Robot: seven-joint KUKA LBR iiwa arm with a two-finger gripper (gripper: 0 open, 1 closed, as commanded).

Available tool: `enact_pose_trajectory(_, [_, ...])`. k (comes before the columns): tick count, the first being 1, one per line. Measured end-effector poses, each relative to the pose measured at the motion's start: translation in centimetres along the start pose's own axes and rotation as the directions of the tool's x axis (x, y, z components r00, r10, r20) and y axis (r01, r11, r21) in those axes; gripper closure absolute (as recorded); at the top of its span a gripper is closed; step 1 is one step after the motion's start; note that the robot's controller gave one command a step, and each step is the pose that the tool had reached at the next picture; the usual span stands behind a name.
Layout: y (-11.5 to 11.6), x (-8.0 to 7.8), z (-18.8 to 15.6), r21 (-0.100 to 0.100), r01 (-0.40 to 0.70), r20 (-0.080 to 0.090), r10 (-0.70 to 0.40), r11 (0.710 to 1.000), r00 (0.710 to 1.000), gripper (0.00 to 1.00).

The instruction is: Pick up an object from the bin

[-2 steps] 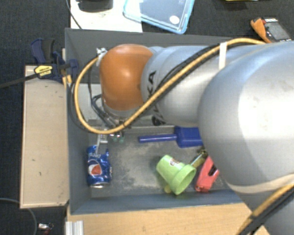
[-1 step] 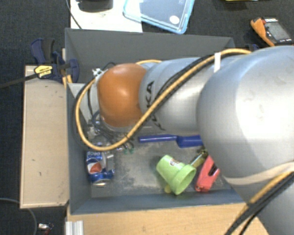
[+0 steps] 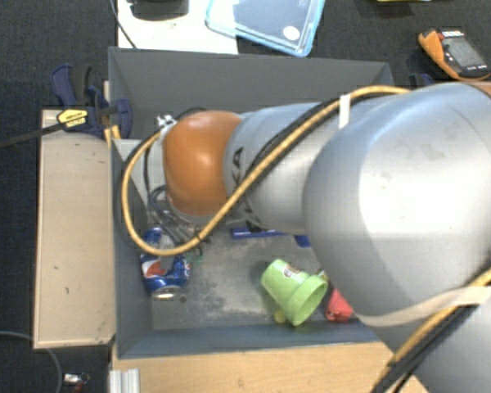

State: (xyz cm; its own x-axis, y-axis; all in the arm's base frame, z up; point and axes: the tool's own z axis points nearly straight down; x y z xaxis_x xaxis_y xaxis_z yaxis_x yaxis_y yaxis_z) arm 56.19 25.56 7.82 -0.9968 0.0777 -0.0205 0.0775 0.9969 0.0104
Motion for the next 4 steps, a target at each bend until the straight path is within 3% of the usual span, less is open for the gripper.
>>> enact_pose_trajectory(1, [0.0, 0.0, 0.0, -0.001, -0.001, 0.0, 0.001, 1.0, 1.0, 1.0])
enact_pose_trajectory(2, [-0.1, 0.3, -2.3, 0.004, -0.002, -0.01, 0.002, 1.0, 1.0, 1.0])
enact_pose_trajectory(4, [-0.1, 0.0, -8.3, 0.001, -0.004, -0.003, 0.004, 1.0, 1.0, 1.0])
